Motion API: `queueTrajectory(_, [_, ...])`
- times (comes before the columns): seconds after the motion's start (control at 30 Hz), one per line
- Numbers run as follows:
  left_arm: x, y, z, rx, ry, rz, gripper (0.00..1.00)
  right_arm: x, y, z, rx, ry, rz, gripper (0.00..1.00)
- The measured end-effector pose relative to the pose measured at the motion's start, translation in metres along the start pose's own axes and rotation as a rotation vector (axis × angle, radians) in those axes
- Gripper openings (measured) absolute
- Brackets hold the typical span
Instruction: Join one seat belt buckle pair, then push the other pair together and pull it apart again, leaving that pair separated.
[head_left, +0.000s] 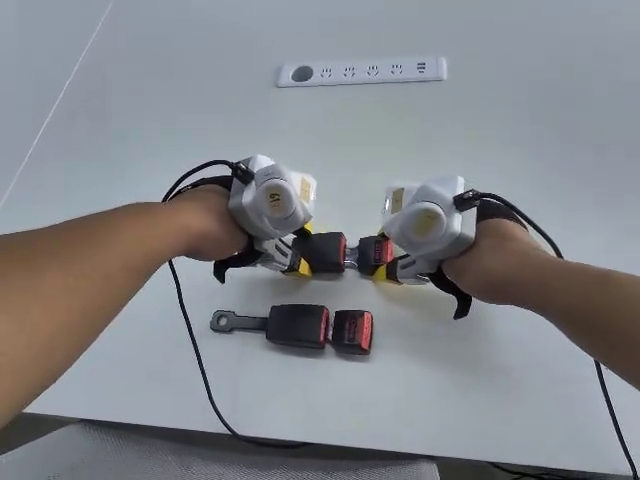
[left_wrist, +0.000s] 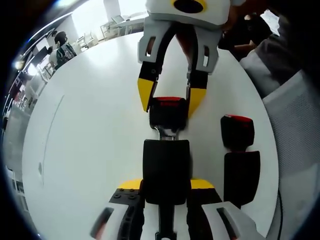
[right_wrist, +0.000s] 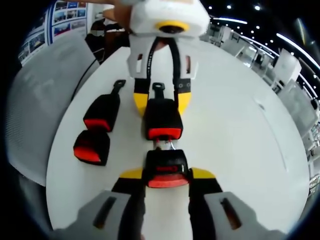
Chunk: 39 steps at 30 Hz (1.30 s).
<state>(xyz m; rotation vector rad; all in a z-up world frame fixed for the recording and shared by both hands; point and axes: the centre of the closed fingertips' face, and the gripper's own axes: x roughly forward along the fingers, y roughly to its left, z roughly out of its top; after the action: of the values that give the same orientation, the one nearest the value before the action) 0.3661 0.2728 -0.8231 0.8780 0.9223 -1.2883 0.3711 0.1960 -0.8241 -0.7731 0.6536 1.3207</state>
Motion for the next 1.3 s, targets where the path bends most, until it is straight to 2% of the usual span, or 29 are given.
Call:
queueTrajectory(0.07, [0.000, -0.001, 0.001, 0.006, -0.003, -0.001, 0.32, -0.002, 0.001, -0.003, 0.014, -0.014, 0.012, 0.31])
queueTrajectory(0.1, [0.001, -0.001, 0.001, 0.004, -0.003, -0.001, 0.32, -0.003, 0.001, -0.005, -0.001, -0.009, 0.011, 0.31])
queueTrajectory(0.37, [0.001, -0.002, 0.002, -0.002, 0.006, -0.006, 0.32, -0.018, 0.003, -0.025, 0.021, 0.010, 0.004, 0.31])
queueTrajectory(0.77, [0.000, -0.004, 0.003, -0.016, 0.027, 0.003, 0.33, -0.056, 0.008, -0.072, 0.055, 0.041, -0.024, 0.32])
queueTrajectory(1.03, [0.000, -0.003, 0.001, -0.032, 0.035, 0.005, 0.33, -0.083, 0.015, -0.097, 0.063, 0.075, -0.039, 0.32])
queueTrajectory(1.13, [0.000, -0.004, 0.001, -0.035, 0.047, 0.005, 0.33, -0.094, 0.015, -0.111, 0.073, 0.088, -0.047, 0.33])
queueTrajectory(1.3, [0.000, -0.004, 0.001, -0.030, 0.057, 0.004, 0.33, -0.104, 0.013, -0.125, 0.078, 0.099, -0.051, 0.33])
